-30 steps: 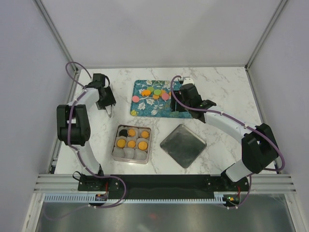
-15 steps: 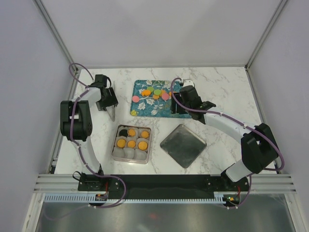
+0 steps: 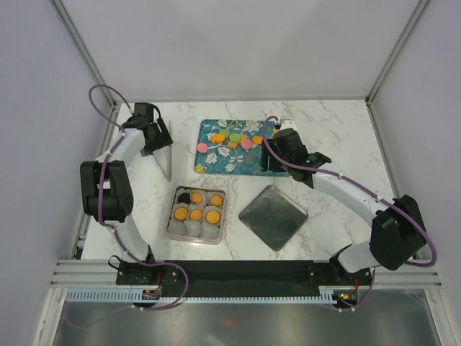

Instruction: Pack the cookies

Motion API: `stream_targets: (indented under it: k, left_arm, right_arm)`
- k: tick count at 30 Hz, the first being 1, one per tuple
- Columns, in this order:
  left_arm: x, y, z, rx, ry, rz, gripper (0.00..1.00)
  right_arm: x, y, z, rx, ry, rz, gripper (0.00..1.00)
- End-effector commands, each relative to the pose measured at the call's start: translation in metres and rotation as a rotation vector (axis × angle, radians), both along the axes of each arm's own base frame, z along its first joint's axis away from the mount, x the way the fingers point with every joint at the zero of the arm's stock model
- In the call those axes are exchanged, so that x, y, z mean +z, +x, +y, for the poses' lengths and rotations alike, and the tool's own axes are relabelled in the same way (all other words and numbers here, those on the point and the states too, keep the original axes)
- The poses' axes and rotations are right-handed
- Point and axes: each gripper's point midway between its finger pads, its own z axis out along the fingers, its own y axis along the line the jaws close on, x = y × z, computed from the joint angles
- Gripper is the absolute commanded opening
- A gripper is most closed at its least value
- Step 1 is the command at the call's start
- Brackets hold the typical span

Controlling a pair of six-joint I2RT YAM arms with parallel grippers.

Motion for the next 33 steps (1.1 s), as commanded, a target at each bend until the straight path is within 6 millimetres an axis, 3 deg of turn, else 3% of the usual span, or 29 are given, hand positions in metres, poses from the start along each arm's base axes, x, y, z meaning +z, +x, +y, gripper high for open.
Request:
stream_targets:
  k: [1, 3, 4, 5, 6, 7, 8, 9, 10, 11, 13, 14, 15, 17, 18, 21, 27, 33]
  left_arm:
    - [0.11, 0.012, 0.008, 0.061, 0.006, -0.286, 0.79]
    - [0.136, 0.001, -0.005, 0.025, -0.001, -0.344, 0.79]
    - [0.162, -0.014, -0.025, -0.02, -0.013, -0.405, 0.79]
    - [0.173, -0.022, -0.038, -0.051, -0.022, -0.432, 0.79]
    - [0.184, -0.029, -0.052, -0.086, -0.032, -0.459, 0.79]
    - [0.203, -0.046, -0.066, -0.125, -0.048, -0.512, 0.79]
    - [0.208, -0.062, -0.104, -0.223, -0.077, -0.525, 0.79]
    - [0.205, -0.078, -0.12, -0.273, -0.091, -0.525, 0.79]
    - [0.217, -0.108, -0.154, -0.402, -0.141, -0.552, 0.79]
    - [0.203, -0.134, -0.165, -0.476, -0.161, -0.485, 0.79]
    - [0.174, -0.164, -0.17, -0.508, -0.173, -0.418, 0.79]
    - [0.182, -0.182, -0.17, -0.535, -0.2, -0.455, 0.78]
    - [0.161, -0.193, -0.166, -0.54, -0.198, -0.413, 0.78]
    - [0.164, -0.213, -0.155, -0.541, -0.213, -0.445, 0.78]
    - [0.152, -0.222, -0.154, -0.558, -0.221, -0.426, 0.78]
    - [0.153, -0.242, -0.155, -0.597, -0.273, -0.42, 0.78]
    - [0.159, -0.258, -0.167, -0.658, -0.362, -0.406, 0.78]
    - [0.165, -0.259, -0.173, -0.695, -0.379, -0.403, 0.77]
  right_arm:
    - [0.019, -0.012, -0.019, -0.075, 0.003, -0.013, 0.72]
    - [0.018, -0.02, -0.033, -0.14, 0.006, 0.001, 0.72]
    - [0.013, -0.029, -0.044, -0.17, -0.005, 0.013, 0.72]
    - [0.004, -0.032, -0.048, -0.195, -0.002, 0.038, 0.72]
    - [0.008, -0.037, -0.052, -0.236, 0.04, 0.036, 0.72]
    - [0.004, -0.043, -0.057, -0.261, 0.053, 0.054, 0.72]
    - [-0.002, -0.051, -0.062, -0.275, 0.07, 0.072, 0.72]
    - [-0.006, -0.055, -0.064, -0.289, 0.075, 0.087, 0.72]
    - [-0.015, -0.066, -0.073, -0.334, 0.073, 0.121, 0.72]
    - [-0.021, -0.07, -0.078, -0.361, 0.065, 0.14, 0.71]
    - [-0.041, -0.087, -0.088, -0.418, 0.054, 0.209, 0.71]
    - [-0.046, -0.093, -0.09, -0.435, 0.058, 0.226, 0.7]
    - [-0.052, -0.101, -0.093, -0.453, 0.054, 0.251, 0.69]
    - [-0.063, -0.114, -0.099, -0.51, 0.082, 0.283, 0.69]
    - [-0.068, -0.118, -0.101, -0.531, 0.091, 0.293, 0.68]
    - [-0.078, -0.13, -0.106, -0.608, 0.143, 0.307, 0.67]
    - [-0.095, -0.136, -0.111, -0.695, 0.176, 0.329, 0.63]
    - [-0.104, -0.142, -0.12, -0.757, 0.176, 0.321, 0.59]
